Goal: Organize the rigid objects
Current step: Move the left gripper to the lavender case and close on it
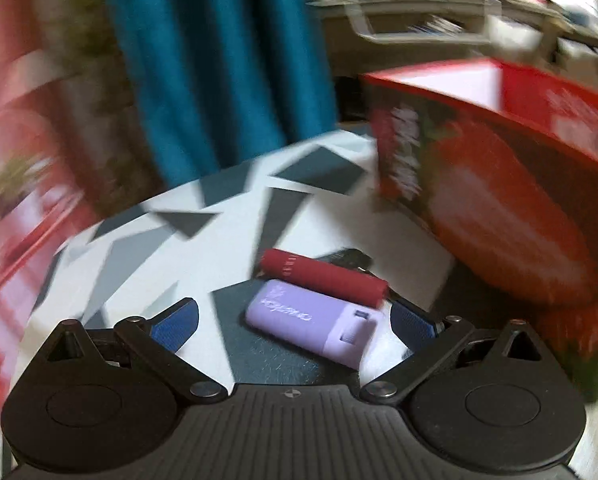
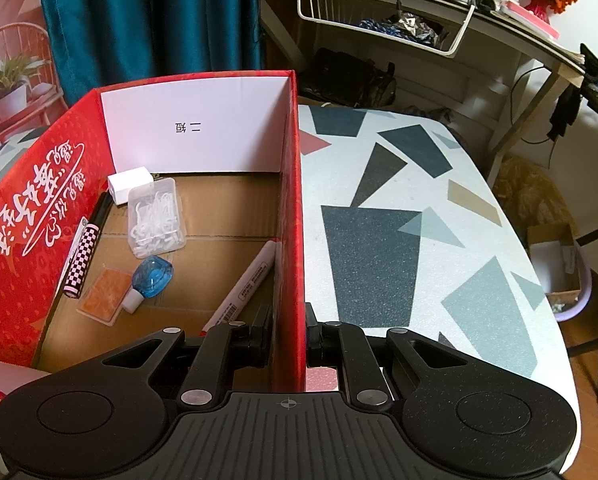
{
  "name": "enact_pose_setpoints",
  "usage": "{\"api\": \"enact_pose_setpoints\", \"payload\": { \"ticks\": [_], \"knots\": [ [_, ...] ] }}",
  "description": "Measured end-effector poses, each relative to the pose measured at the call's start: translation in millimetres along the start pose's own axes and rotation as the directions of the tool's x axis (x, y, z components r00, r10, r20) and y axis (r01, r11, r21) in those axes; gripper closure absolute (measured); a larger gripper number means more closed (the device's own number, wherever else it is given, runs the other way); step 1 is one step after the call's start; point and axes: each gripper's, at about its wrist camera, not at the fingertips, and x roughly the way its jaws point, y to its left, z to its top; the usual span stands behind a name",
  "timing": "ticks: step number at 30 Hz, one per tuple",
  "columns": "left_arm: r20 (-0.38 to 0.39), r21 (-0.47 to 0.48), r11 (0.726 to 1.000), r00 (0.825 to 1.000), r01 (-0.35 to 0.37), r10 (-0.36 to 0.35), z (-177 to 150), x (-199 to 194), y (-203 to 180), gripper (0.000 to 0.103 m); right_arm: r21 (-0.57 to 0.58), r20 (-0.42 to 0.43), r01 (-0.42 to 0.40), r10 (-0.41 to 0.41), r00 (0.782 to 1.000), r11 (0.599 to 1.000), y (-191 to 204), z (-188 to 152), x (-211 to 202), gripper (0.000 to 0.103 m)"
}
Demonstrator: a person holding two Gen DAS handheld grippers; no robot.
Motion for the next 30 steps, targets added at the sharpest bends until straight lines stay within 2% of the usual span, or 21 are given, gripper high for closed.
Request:
{"api": "enact_pose_setpoints", "payload": {
  "ticks": [4,7,10,14,16,20,23,30],
  "knots": [
    [-0.032,0.082,0.986,0.989,0.147,-0.145,1,10,15,0.0,-0.003,-0.001,0.005,-0.005,1.0,1.0,0,0,-1,0.09],
    [-0.027,0.13,0.981,0.989,0.145,-0.143,4,18,22,0.0,-0.01,-0.005,0.013,-0.013,1.0,1.0,2,0,0,0.09],
    [-0.032,0.11,0.977,0.983,0.182,-0.18,6,27,27,0.0,-0.019,-0.013,0.017,-0.017,1.0,1.0,3,1,1,0.09],
    [-0.083,0.083,0.959,0.961,0.271,-0.264,6,44,24,0.0,-0.026,-0.02,0.022,-0.023,1.0,0.999,4,1,2,0.09],
    [-0.093,0.082,0.959,0.96,0.27,-0.262,5,49,22,0.0,-0.027,-0.023,0.024,-0.024,0.999,0.999,4,1,2,0.09],
    [-0.056,0.062,0.962,0.964,0.264,-0.261,4,44,21,0.003,-0.028,-0.025,0.024,-0.024,0.999,0.999,4,2,3,0.09],
    [-0.071,0.086,0.974,0.977,0.208,-0.203,4,43,15,0.01,-0.028,-0.024,0.023,-0.024,0.999,0.999,5,2,3,0.09],
    [-0.091,0.037,0.988,0.985,0.148,-0.144,4,36,12,0.011,-0.02,-0.019,0.017,-0.017,1.0,1.0,4,1,4,0.09]
  ]
}}
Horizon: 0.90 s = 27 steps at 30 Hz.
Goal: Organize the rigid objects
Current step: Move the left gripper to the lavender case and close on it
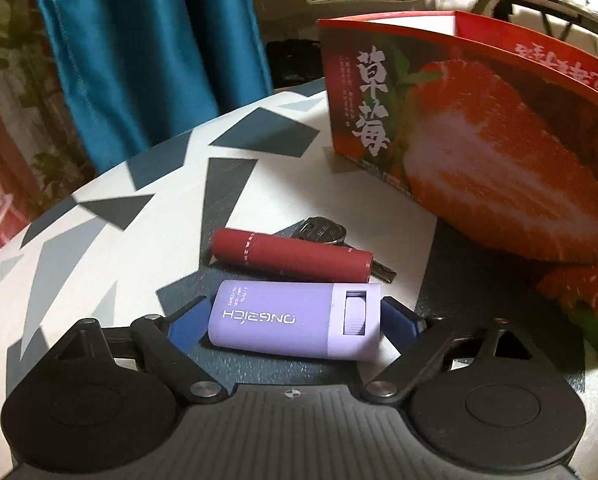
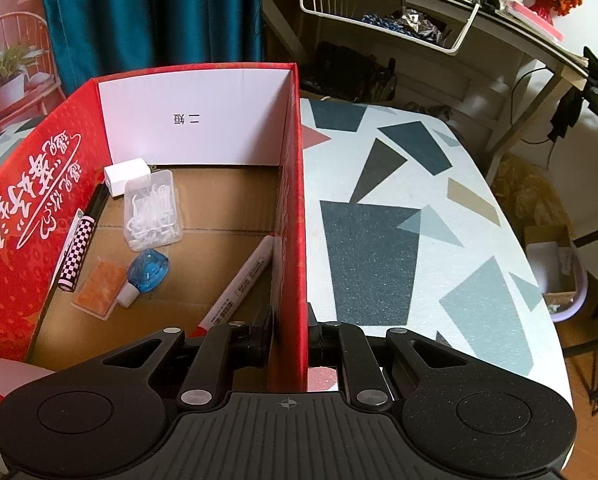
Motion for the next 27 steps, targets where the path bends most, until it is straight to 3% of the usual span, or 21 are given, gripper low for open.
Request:
{"api": "enact_pose_setpoints", "payload": {
  "ticks": [11,22,27],
  "knots": [
    [-0.011,-0.19,0.977,0.995,-0.097,0.097,-12,-19,-23,0.011,0.012,0.007,-0.006,0.006,1.0,1.0,-1,0,-1,0.09],
    [0.018,-0.221,0.96,0.983,-0.172,0.18,-19,-21,-36,0.011,0.018,0.013,-0.007,0.007,1.0,1.0,0,0,-2,0.09],
    [0.012,-0.253,0.951,0.983,-0.176,0.185,-22,-23,-37,0.012,0.018,0.013,-0.007,0.006,1.0,1.0,-1,-1,-2,0.09]
  ]
}}
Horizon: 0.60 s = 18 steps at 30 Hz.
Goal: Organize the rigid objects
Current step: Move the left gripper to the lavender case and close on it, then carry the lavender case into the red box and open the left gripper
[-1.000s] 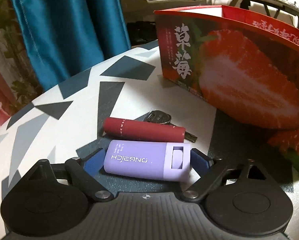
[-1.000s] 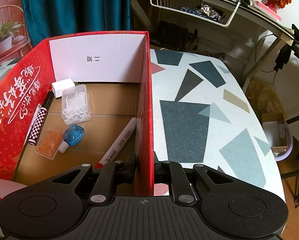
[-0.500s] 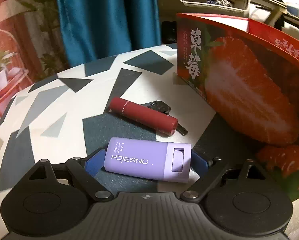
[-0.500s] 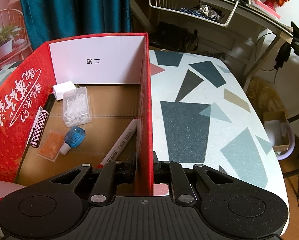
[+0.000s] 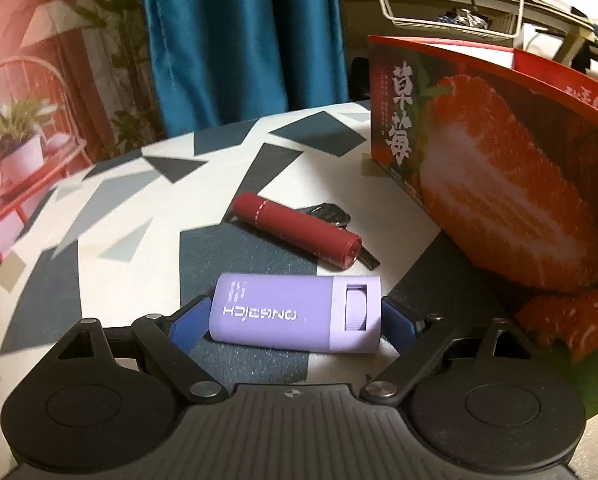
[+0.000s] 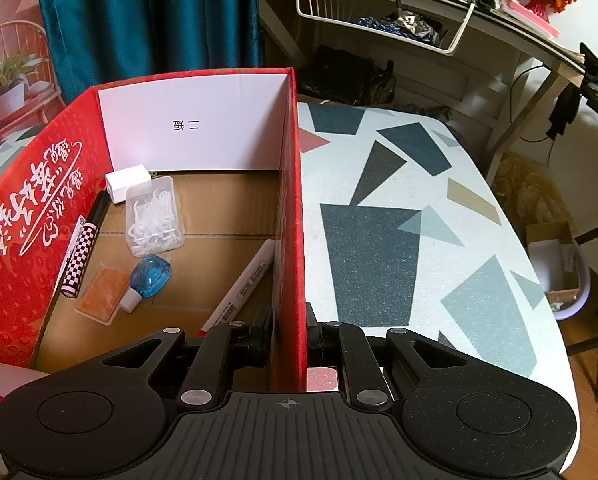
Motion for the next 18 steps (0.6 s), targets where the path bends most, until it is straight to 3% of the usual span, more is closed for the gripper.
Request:
{"api": "enact_pose_setpoints", "payload": {
  "ticks": [4,18],
  "knots": [
    [-0.005,-0.096,0.995,0.999,0.031,-0.032,-4.5,2.0,10.1,0.013,0.0,0.0,0.0,0.0,1.0,1.0,0.1,0.2,0.0,0.09],
    [0.023,-0.085,0.996,1.0,0.021,-0.019,-0.2,-3.2,9.9,0.014,-0.004,-0.002,0.001,-0.001,1.0,1.0,-0.3,0.7,0.3,0.09]
  ]
}}
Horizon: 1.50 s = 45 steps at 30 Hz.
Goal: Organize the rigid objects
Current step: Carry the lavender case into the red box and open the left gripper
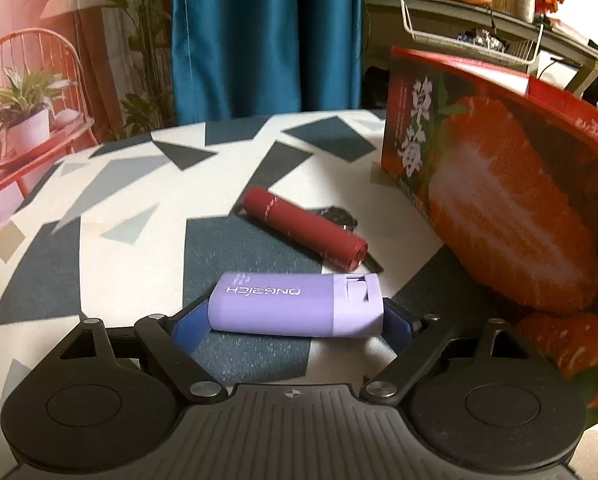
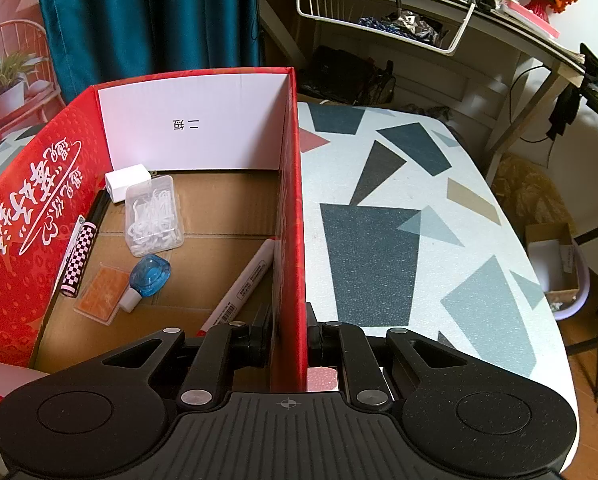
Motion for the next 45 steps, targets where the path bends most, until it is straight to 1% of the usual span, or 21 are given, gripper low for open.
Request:
{"api": "enact_pose_setpoints", "payload": {
  "ticks": [3,7,11,13,15,18,20,23,26,28,31,33,36,38,41,45],
  "knots": [
    [0.016,-0.013,1.0,1.0,0.02,-0.02,8,-4,2,0.015,0.0,0.0,0.001,-0.001,1.0,1.0,0,0,0,0.09],
    [0.034,-0.002,0.999,0.999,0.034,-0.034,16,-7,1,0.015,0.001,0.001,0.0,0.0,1.0,1.0,0,0,0,0.09],
    [0.046,-0.011,0.999,0.998,0.049,-0.049,20,-10,0,0.015,0.001,0.001,-0.001,0.001,1.0,1.0,0,0,0,0.09],
    [0.061,-0.009,0.998,0.997,0.056,-0.055,26,-14,-1,0.015,0.001,0.001,-0.001,0.001,1.0,1.0,0,0,0,0.09],
    [0.094,-0.006,0.998,0.993,0.067,-0.066,37,-21,-2,0.015,0.001,0.001,-0.001,0.001,1.0,1.0,0,0,0,0.09],
    [0.154,0.0,0.996,0.985,0.084,-0.083,61,-34,-3,0.015,0.002,0.001,-0.001,0.001,1.0,1.0,0,0,0,0.09],
    [0.182,0.023,0.993,0.976,0.114,-0.116,79,-41,-6,0.015,0.002,0.0,-0.001,0.001,1.0,1.0,0,0,0,0.09],
    [0.221,0.097,0.985,0.962,0.141,-0.16,105,-48,-21,0.015,0.002,0.001,-0.002,0.002,1.0,1.0,0,0,0,0.09],
    [0.238,0.165,0.97,0.947,0.178,-0.215,122,-49,-41,0.015,0.001,0.0,-0.001,0.001,1.0,1.0,0,0,0,0.09],
    [0.236,0.204,0.958,0.94,0.201,-0.247,128,-47,-55,0.015,0.001,0.001,-0.001,0.001,1.0,1.0,0,0,0,0.09],
    [0.208,0.282,0.93,0.931,0.235,-0.298,131,-37,-78,0.015,-0.004,-0.001,-0.002,0.002,1.0,1.0,1,0,0,0.089],
    [0.177,0.322,0.913,0.931,0.252,-0.319,129,-28,-92,0.015,-0.006,-0.002,-0.004,0.004,1.0,1.0,1,0,0,0.089],
    [0.13,0.358,0.893,0.932,0.274,-0.338,126,-15,-105,0.015,-0.007,-0.003,-0.005,0.005,1.0,1.0,1,0,0,0.089],
    [0.105,0.372,0.884,0.934,0.282,-0.341,123,-7,-109,0.014,-0.008,-0.003,-0.005,0.005,1.0,1.0,1,0,0,0.089],
    [0.077,0.375,0.88,0.936,0.293,-0.344,121,2,-111,0.014,-0.007,-0.002,-0.005,0.005,1.0,1.0,1,0,0,0.089],
    [0.067,0.385,0.876,0.938,0.289,-0.339,122,8,-114,0.014,-0.006,-0.003,-0.007,0.007,1.0,1.0,1,0,0,0.089]
  ]
}}
